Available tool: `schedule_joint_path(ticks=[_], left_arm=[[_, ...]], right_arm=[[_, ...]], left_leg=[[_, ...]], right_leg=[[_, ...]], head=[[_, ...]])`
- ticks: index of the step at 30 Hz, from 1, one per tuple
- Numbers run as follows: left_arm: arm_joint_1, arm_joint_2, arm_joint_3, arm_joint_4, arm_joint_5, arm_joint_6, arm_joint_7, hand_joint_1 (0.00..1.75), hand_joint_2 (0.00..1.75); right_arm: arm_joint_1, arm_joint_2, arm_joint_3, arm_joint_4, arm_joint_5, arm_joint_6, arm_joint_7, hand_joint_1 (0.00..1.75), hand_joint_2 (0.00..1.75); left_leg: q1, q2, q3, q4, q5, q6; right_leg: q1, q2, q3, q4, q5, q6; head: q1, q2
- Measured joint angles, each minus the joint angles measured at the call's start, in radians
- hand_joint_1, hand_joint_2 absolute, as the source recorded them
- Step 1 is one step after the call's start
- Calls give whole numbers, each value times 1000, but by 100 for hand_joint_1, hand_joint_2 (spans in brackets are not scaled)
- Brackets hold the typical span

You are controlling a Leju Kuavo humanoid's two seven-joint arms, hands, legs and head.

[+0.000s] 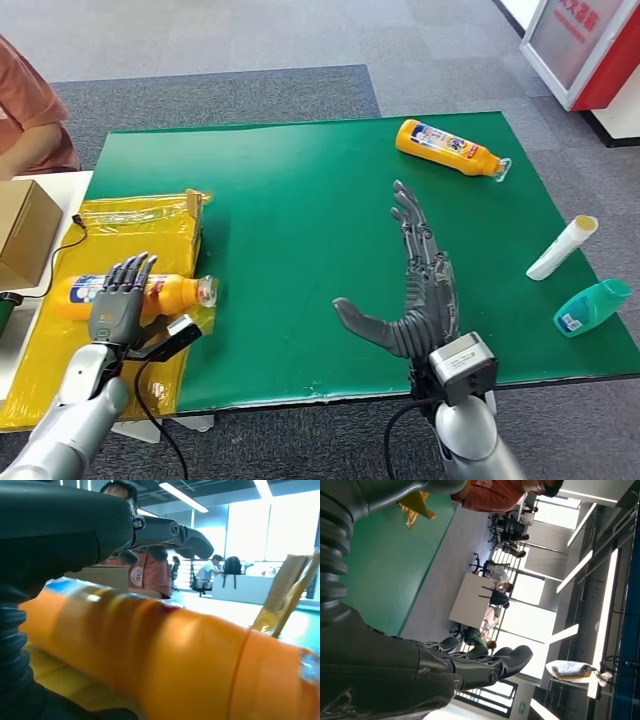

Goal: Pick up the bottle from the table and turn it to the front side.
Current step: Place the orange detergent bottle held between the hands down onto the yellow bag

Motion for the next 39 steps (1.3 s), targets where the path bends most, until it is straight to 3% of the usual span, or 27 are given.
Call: schedule_joint_path(ticks=[6,14,21,25,32,39], left_arm=[[40,-43,-4,-182,196,-69,-67,0,175],[129,-63,-16,-498,410,-157,-153,0,175],[258,-86,-30,-902,860,-426,-275,0,175],[330,-102,-37,-1052,1033,-560,-297,0,175],[448,-136,-41,-1146,1459,-924,-274,0,175],[494,-176,-44,-1154,1473,-928,-233,0,175]], right_arm=[[3,-3,6,2,21,4,5,0,175],[30,-3,7,0,58,1,5,0,175],[76,-3,6,-9,84,-7,1,0,175],[101,-3,5,-15,88,-8,-9,0,175],[139,-3,1,-22,13,54,-14,0,175],[155,1,-2,-20,-101,90,-21,0,175]], left_leg=[[0,0,-2,0,0,0],[0,0,-2,0,-1,0],[0,0,-3,0,-3,2],[0,0,-3,0,-4,2],[0,0,-3,0,-4,2],[0,0,-2,0,-4,2]], right_leg=[[0,0,-1,-1,0,0],[0,0,-2,-1,-1,0],[0,0,-2,-1,-3,1],[0,0,-2,-1,-3,1],[0,0,-1,-1,-4,1],[0,0,-1,-1,-4,1]], head=[[0,0],[0,0],[0,0],[0,0],[0,0],[0,0]])
